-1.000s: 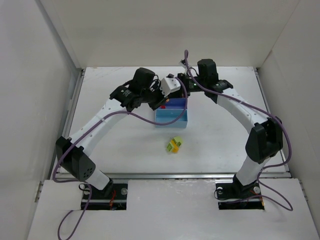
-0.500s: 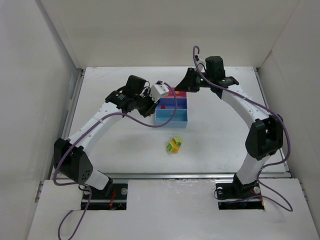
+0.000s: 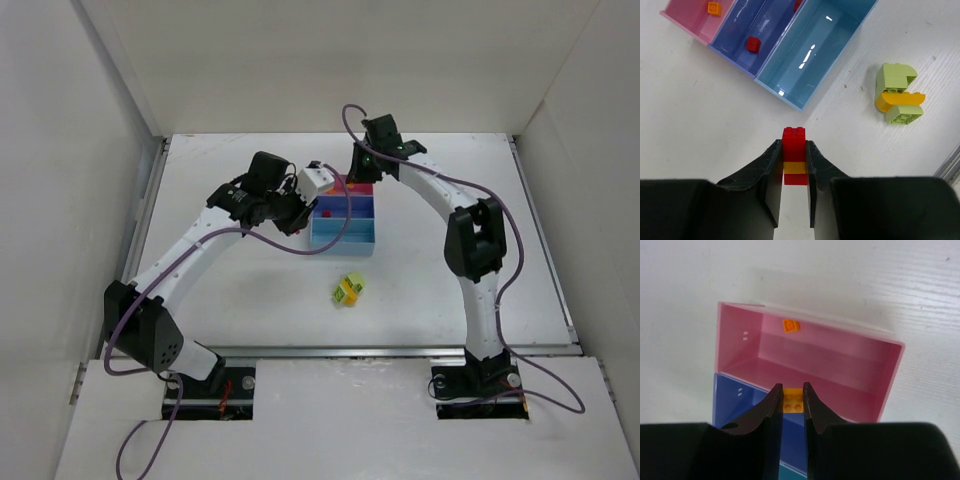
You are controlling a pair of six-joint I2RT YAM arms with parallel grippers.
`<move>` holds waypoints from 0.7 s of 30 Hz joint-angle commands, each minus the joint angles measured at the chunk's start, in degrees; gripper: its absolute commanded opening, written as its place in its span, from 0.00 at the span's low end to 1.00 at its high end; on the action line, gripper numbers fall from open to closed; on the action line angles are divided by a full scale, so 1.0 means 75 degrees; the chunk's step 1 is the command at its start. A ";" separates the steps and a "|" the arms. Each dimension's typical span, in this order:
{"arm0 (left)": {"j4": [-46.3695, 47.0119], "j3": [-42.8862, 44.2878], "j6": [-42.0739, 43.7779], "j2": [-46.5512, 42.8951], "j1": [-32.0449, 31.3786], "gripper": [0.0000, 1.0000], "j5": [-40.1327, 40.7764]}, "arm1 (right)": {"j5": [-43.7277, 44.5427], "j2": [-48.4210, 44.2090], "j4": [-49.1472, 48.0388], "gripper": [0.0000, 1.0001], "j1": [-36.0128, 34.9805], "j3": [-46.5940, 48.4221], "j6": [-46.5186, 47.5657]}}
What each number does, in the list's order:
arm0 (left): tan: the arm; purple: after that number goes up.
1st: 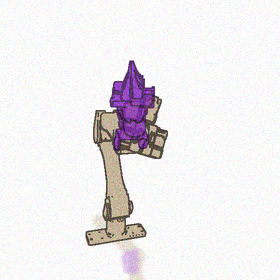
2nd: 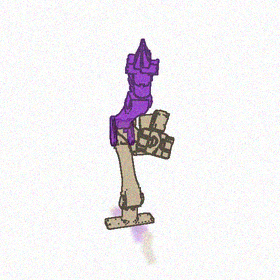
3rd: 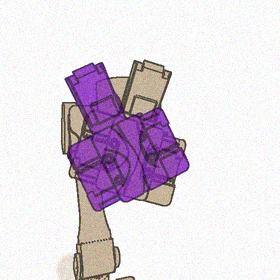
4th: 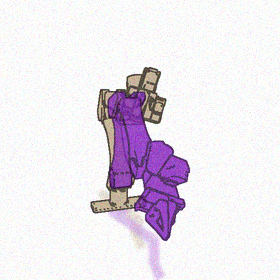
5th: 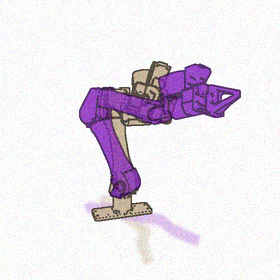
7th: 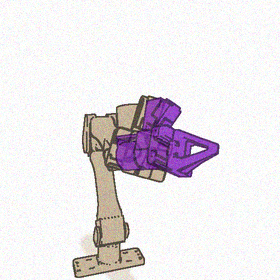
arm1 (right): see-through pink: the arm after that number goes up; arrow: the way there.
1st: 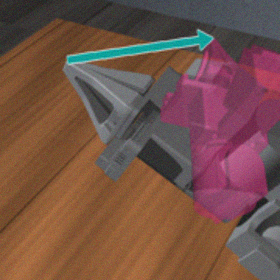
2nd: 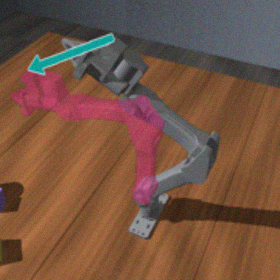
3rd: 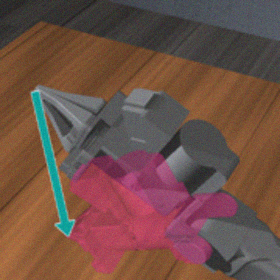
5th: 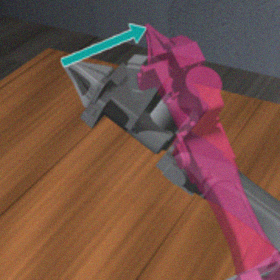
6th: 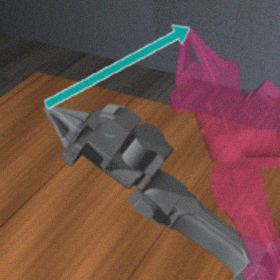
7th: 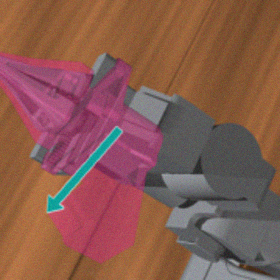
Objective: Sort the legos into containers by color
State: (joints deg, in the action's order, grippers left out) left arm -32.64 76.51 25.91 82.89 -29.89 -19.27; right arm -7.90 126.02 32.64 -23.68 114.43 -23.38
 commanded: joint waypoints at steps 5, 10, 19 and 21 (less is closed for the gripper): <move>0.0099 -0.0112 -0.0127 -0.0365 0.0013 0.00 -0.0021 | 0.0573 -0.0126 0.0113 0.00 -0.0264 0.0118 0.0199; 0.0099 -0.0112 -0.0127 -0.0365 0.0013 0.00 -0.0021 | 0.0328 -0.0126 -0.0096 0.47 -0.0264 -0.0070 0.0281; 0.0099 -0.0112 -0.0197 -0.0365 0.0013 0.00 -0.0103 | 0.0105 -0.0115 -0.0122 0.59 -0.0264 0.0106 0.0281; 0.0099 -0.0112 -0.0197 -0.0365 0.0013 0.00 -0.0103 | -0.0070 -0.0547 -0.0378 0.64 -0.0264 -0.0197 0.0351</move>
State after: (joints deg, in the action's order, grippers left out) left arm -32.75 76.09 25.19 82.72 -29.89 -19.29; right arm -6.48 126.80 33.06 -25.50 113.38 -21.61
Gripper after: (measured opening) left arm 0.174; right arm 0.629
